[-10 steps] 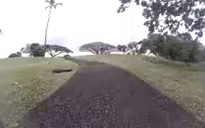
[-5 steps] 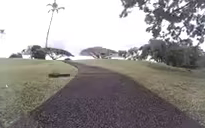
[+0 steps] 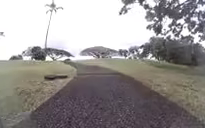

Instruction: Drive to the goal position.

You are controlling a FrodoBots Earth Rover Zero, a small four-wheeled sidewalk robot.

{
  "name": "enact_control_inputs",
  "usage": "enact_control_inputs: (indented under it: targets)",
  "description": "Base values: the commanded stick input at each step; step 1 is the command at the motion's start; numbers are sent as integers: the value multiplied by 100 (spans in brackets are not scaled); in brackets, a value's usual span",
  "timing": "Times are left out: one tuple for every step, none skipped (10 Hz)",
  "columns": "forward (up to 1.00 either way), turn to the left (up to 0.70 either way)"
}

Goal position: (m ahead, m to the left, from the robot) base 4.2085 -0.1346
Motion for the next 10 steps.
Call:
enact_control_inputs:
  targets:
    - [78,0]
    - [78,0]
    - [78,0]
    - [78,0]
    - [78,-1]
    - [78,-5]
    - [78,-5]
    - [78,-5]
    - [78,-5]
    - [78,-5]
